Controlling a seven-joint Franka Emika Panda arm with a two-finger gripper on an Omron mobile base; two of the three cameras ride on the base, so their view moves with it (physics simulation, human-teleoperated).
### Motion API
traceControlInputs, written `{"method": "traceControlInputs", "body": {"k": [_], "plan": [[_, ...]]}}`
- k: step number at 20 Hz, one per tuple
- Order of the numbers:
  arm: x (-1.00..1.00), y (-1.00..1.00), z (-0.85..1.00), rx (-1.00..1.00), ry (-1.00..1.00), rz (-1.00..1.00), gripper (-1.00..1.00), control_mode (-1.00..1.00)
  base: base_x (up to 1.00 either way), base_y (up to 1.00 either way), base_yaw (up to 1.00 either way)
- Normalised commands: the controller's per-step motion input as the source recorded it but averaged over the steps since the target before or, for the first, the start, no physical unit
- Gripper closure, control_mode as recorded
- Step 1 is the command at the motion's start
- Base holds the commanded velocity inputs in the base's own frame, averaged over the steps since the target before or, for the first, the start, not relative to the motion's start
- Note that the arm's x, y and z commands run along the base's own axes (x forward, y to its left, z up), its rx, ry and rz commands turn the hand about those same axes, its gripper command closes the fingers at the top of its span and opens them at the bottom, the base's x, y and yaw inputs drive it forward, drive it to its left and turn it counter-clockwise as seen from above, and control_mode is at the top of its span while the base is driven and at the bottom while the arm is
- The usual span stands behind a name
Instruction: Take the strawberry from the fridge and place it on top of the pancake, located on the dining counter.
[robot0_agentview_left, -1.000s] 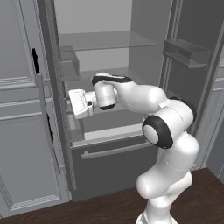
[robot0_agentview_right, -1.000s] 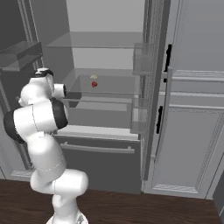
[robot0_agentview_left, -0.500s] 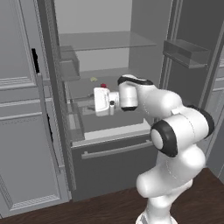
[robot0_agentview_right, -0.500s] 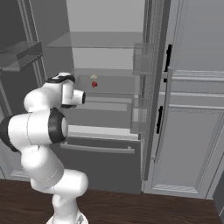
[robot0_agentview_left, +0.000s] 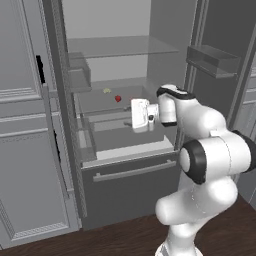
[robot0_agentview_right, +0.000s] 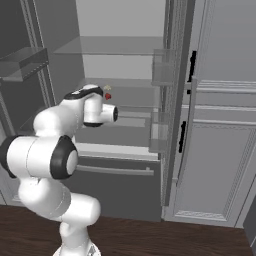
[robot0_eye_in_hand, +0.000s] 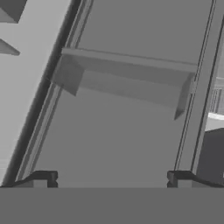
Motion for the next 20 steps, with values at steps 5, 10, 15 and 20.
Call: {"method": "traceControlInputs", "body": {"k": [5,10,15,20], "plan": [[-0.04,-0.77,-0.03,-0.64,-0.28,0.01,-1.0,-1.0,0.0,0.0,0.0],[-0.38,-0.58,-0.1,-0.9,-0.41,0.11,-1.0,-1.0,0.0,0.0,0.0],[-0.59,-0.71,-0.07,-0.89,-0.47,0.19,-1.0,-1.0,0.0,0.0,0.0],[-0.74,-0.41,0.03,-0.62,-0.25,0.42,-1.0,-1.0,0.0,0.0,0.0]]}}
